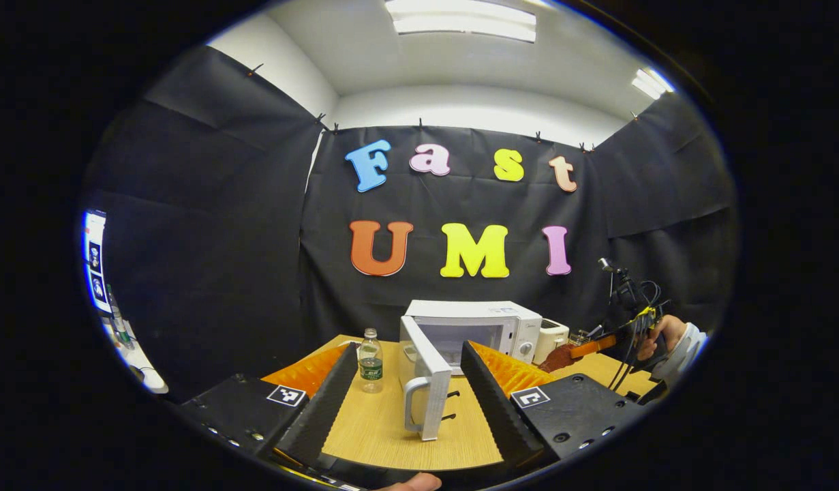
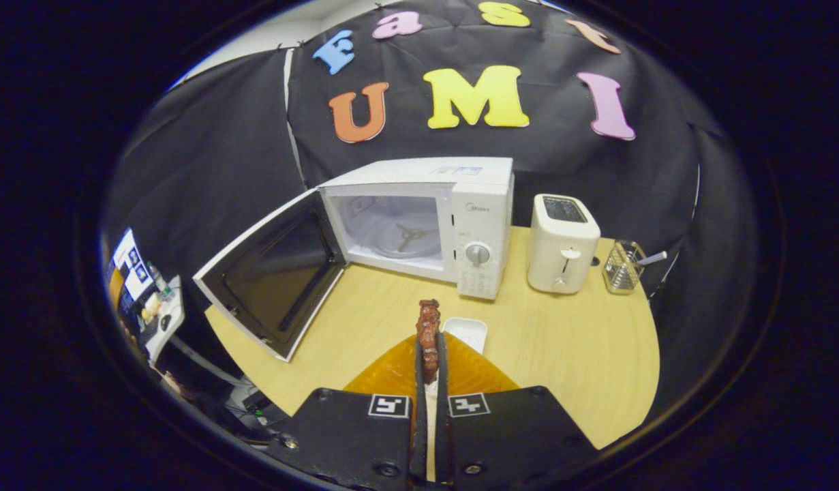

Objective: Open the microwave oven with the left hand, put the food in, and close the microwave oven.

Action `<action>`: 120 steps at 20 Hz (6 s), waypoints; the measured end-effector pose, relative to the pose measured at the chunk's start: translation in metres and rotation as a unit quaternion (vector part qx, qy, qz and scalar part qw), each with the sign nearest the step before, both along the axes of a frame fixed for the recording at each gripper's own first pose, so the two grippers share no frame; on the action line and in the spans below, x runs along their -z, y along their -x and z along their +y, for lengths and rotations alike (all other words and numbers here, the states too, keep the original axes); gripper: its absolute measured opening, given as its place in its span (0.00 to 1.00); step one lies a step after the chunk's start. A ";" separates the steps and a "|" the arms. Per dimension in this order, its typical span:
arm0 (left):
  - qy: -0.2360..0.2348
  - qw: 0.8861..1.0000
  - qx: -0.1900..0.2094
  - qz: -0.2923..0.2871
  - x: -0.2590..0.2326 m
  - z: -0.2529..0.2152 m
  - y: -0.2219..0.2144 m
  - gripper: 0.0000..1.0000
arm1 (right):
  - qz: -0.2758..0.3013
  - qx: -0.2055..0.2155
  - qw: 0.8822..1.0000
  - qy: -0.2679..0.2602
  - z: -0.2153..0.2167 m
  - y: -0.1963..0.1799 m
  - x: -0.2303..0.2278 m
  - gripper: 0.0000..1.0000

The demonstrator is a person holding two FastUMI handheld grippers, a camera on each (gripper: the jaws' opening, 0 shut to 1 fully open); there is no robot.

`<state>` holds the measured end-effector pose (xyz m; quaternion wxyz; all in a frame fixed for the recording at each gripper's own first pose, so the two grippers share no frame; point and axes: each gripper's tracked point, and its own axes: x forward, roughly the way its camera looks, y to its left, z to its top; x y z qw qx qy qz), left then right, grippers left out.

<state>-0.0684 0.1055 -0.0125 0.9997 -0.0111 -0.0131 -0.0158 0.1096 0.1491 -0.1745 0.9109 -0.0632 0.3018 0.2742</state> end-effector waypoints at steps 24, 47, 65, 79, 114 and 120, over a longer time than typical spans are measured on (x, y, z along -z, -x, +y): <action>0.032 0.996 0.075 0.023 0.036 -0.011 -0.046 0.93 | -0.050 0.138 0.938 -0.315 0.241 -0.186 0.033 0.08; 0.009 0.998 0.040 0.055 0.073 0.021 -0.069 0.93 | -0.092 0.230 0.927 -0.280 0.234 -0.224 0.057 1.00; 0.044 0.995 0.012 0.086 0.104 0.034 -0.071 0.94 | -0.205 0.259 0.941 -0.069 0.098 -0.115 -0.012 0.90; 0.046 0.995 -0.020 0.083 0.129 0.057 -0.103 0.47 | -0.312 0.231 0.915 -0.114 -0.009 0.024 -0.126 0.89; 0.027 0.988 0.090 0.125 0.193 -0.131 -0.236 0.00 | -0.362 0.234 0.895 -0.115 -0.184 0.127 -0.183 1.00; 0.043 0.986 0.095 0.127 0.194 -0.165 -0.272 0.00 | -0.347 0.232 0.903 -0.099 -0.196 0.083 -0.174 1.00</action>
